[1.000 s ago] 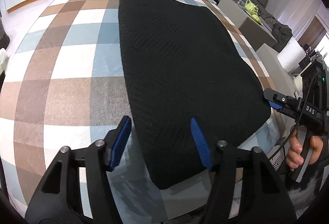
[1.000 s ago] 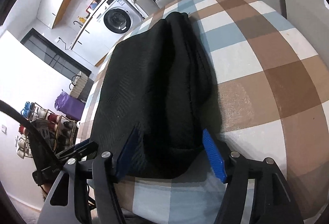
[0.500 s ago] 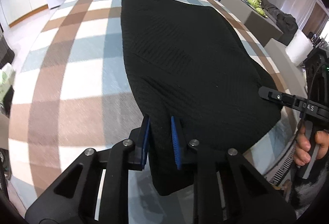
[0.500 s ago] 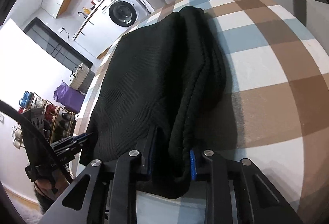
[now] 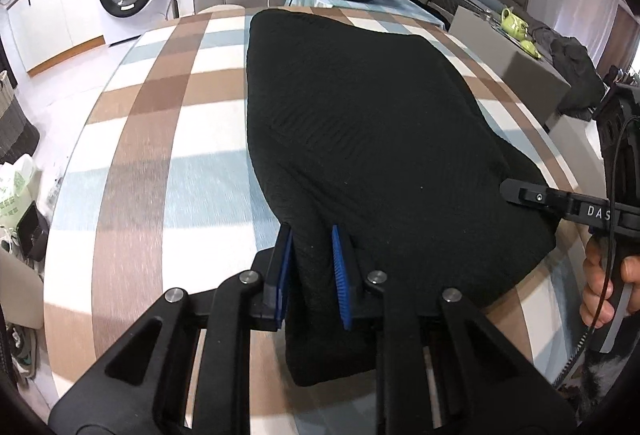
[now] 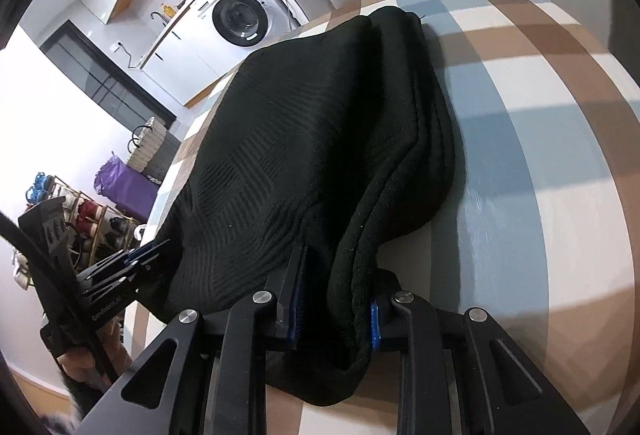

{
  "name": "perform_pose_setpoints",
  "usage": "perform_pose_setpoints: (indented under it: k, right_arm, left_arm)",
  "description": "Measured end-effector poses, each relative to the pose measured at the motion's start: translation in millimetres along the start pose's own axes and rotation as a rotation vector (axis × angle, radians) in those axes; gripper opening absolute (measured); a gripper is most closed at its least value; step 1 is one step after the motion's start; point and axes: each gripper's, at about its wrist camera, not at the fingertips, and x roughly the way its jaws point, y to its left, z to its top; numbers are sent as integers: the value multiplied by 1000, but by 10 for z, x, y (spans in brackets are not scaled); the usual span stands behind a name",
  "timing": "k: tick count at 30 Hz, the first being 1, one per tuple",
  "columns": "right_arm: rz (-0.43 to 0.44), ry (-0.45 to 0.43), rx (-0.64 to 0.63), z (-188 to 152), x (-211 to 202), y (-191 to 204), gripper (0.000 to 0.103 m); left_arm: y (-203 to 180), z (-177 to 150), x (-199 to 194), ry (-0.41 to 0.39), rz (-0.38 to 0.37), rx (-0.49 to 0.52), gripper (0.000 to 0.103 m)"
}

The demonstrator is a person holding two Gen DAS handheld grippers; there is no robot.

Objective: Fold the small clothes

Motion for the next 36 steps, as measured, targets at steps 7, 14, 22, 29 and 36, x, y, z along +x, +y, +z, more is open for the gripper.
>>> perform_pose_setpoints:
  k: [7,14,22,29,36]
  right_arm:
    - [-47,-19,-41,47,39,74,30]
    - [-62,-83,-121,-39,-224,165,67]
    - [-64,-292,-300,-214,-767,408,103]
    - [-5,-391,-312,-431,-1086,447,103]
    - [4,-446,-344,-763,-1295,512,103]
  left_arm:
    - [62,72,94,-23,2,-18,17]
    - [30,-41,-136,-106,74,0,40]
    - [-39,-242,-716,-306,80,3,102]
    - [-96,-520,-1137,-424,57,7,102]
    - [-136,-824,-1439,-477,63,-8,102]
